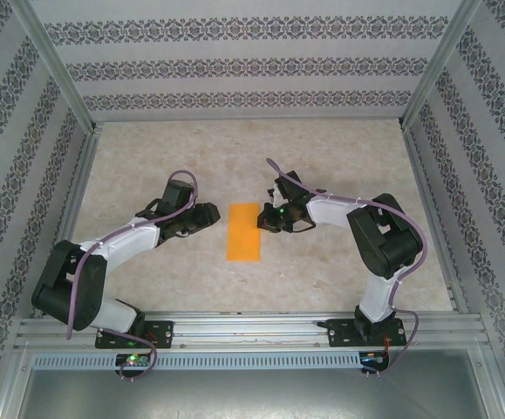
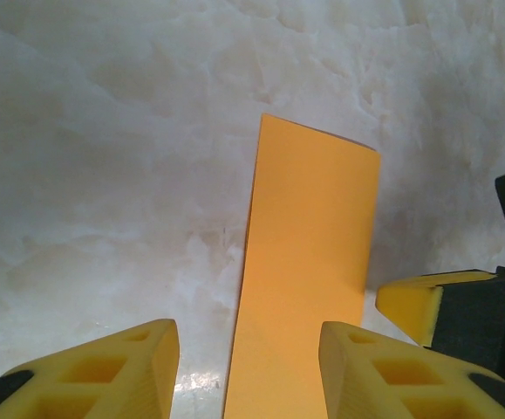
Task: Fold a paper plane with a square sheet of paper (fold left side to right side)
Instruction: Third fold the triangle at the center of the table.
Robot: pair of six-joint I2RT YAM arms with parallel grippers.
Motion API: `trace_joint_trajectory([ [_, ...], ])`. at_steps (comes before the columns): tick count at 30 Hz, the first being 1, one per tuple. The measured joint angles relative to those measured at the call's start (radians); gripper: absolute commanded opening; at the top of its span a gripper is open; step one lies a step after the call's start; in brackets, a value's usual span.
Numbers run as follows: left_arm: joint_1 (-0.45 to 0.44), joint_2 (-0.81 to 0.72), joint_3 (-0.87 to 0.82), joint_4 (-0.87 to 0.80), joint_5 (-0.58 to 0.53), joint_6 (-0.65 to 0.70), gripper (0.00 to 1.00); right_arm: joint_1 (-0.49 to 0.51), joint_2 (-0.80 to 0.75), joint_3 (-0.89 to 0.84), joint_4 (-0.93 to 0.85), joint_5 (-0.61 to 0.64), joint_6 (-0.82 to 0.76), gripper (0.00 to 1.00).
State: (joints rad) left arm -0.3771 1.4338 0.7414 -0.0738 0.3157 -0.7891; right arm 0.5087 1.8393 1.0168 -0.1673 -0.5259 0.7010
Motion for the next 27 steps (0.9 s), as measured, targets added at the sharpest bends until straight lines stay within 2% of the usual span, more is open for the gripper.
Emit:
trace_joint_trajectory([
  [24, -0.002, 0.135, 0.030, -0.037, 0.126, -0.001, 0.47, 0.000, 0.045, 0.015, -0.042, 0.020, -0.053, 0.00],
  [27, -0.004, 0.166, 0.037, -0.038, 0.148, -0.005, 0.42, 0.000, 0.045, 0.015, -0.047, 0.022, -0.058, 0.00],
])
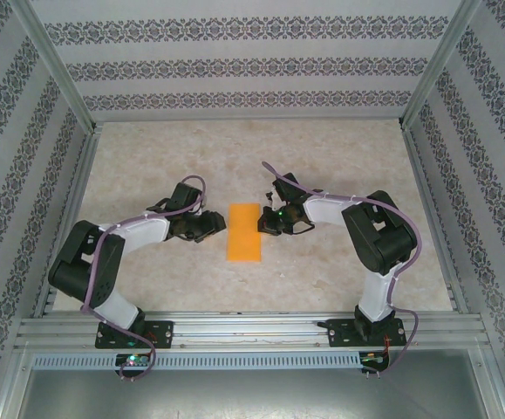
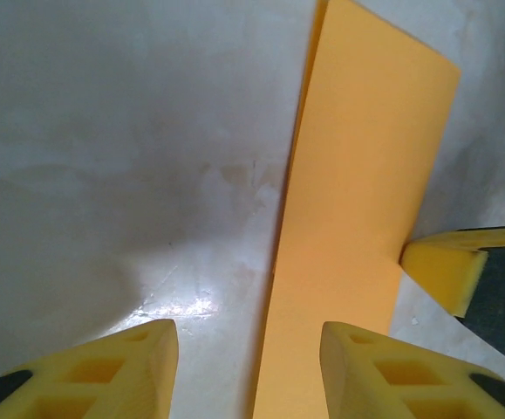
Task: Fold a paper plane with a square sheet of paper (fold left side to right side)
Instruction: Third fold the triangle at the center of the table.
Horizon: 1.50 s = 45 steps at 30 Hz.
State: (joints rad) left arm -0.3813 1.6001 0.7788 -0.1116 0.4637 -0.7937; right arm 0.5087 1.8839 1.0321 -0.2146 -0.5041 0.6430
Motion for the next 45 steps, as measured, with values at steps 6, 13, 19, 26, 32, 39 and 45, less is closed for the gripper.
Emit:
trace_joint_trajectory([
  [6, -0.026, 0.079, 0.032, 0.001, 0.038, -0.005, 0.37, 0.000, 0.000, 0.002, -0.004, 0.002, -0.010, 0.00],
  [13, -0.037, 0.116, 0.065, 0.007, 0.061, -0.015, 0.37, 0.000, -0.002, 0.002, -0.007, 0.007, -0.014, 0.00],
  [19, -0.036, 0.123, 0.071, 0.003, 0.064, -0.024, 0.31, 0.000, -0.002, 0.002, -0.009, 0.008, -0.015, 0.00],
  [26, -0.036, 0.132, 0.070, 0.009, 0.072, -0.033, 0.26, 0.000, -0.003, 0.002, -0.010, 0.010, -0.015, 0.00],
  [32, -0.037, 0.132, 0.068, 0.020, 0.084, -0.039, 0.26, 0.000, -0.003, 0.002, -0.010, 0.010, -0.015, 0.00],
  [39, -0.058, 0.132, 0.047, 0.047, 0.126, -0.053, 0.25, 0.000, -0.003, 0.002, -0.011, 0.010, -0.018, 0.00],
  [45, -0.057, 0.120, 0.035, 0.047, 0.128, -0.057, 0.30, 0.000, -0.003, 0.004, -0.014, 0.010, -0.019, 0.00],
])
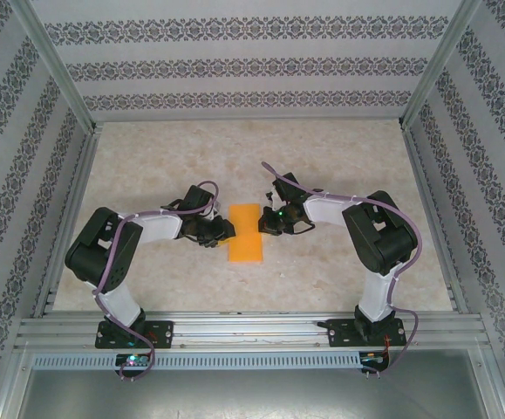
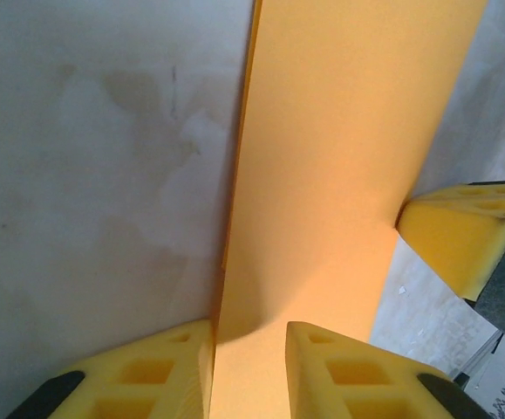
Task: Fold a paper plane with a square sheet of paper (fold left side to right side)
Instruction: Third fold the triangle at the center of the table.
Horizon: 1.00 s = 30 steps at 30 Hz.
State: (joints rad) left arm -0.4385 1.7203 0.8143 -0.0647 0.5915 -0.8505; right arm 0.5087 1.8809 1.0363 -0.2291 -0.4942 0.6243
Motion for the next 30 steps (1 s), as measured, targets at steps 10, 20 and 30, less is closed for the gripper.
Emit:
trace_joint_trajectory([
  [10, 0.000, -0.004, -0.031, 0.068, 0.012, -0.057, 0.31, 0.000, 0.000, 0.000, 0.000, 0.000, -0.003, 0.00],
  [20, 0.000, -0.011, -0.036, 0.094, 0.015, -0.077, 0.29, 0.000, 0.000, 0.000, -0.002, 0.000, -0.003, 0.00],
  [30, 0.000, -0.027, -0.036, 0.100, 0.021, -0.077, 0.12, 0.000, -0.003, 0.000, -0.004, 0.005, -0.004, 0.02],
])
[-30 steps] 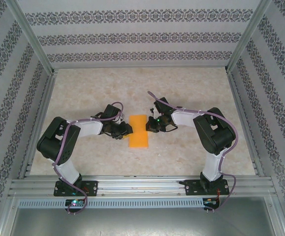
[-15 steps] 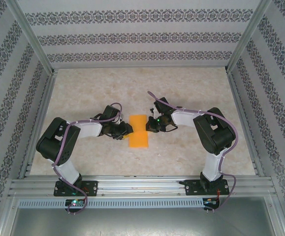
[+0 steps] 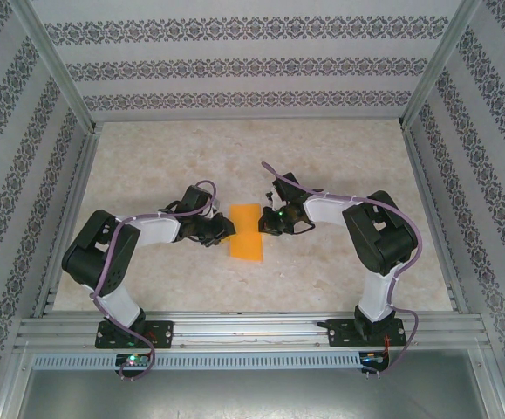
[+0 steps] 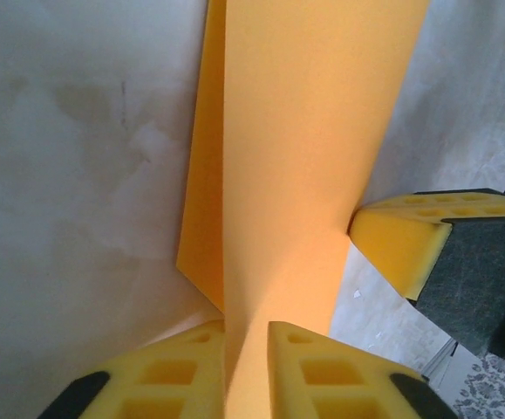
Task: Fold a paper plane with a square sheet of paper (fold left side to right side)
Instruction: Third fold the triangle at the center of the table.
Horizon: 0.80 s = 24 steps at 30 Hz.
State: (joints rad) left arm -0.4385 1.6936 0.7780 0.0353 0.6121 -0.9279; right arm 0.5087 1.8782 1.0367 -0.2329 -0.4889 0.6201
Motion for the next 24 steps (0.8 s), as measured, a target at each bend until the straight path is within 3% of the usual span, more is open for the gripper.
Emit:
trace_joint_trajectory([
  [5, 0.000, 0.000, 0.000, -0.005, 0.008, -0.005, 0.01, -0.001, -0.018, -0.002, -0.014, 0.039, -0.026, 0.19],
  [9, 0.000, 0.000, 0.001, -0.014, 0.010, -0.025, 0.00, -0.001, -0.074, -0.016, -0.023, 0.076, -0.063, 0.31],
  [16, 0.000, -0.014, 0.008, -0.023, 0.020, -0.099, 0.00, 0.019, -0.358, -0.160, -0.025, 0.171, -0.192, 0.46],
  [20, 0.000, -0.014, 0.016, -0.023, 0.036, -0.136, 0.00, 0.135, -0.492, -0.235, -0.026, 0.271, -0.283, 0.53],
  [24, 0.000, -0.013, 0.021, -0.023, 0.043, -0.154, 0.00, 0.329, -0.508, -0.250, -0.027, 0.405, -0.377, 0.59],
])
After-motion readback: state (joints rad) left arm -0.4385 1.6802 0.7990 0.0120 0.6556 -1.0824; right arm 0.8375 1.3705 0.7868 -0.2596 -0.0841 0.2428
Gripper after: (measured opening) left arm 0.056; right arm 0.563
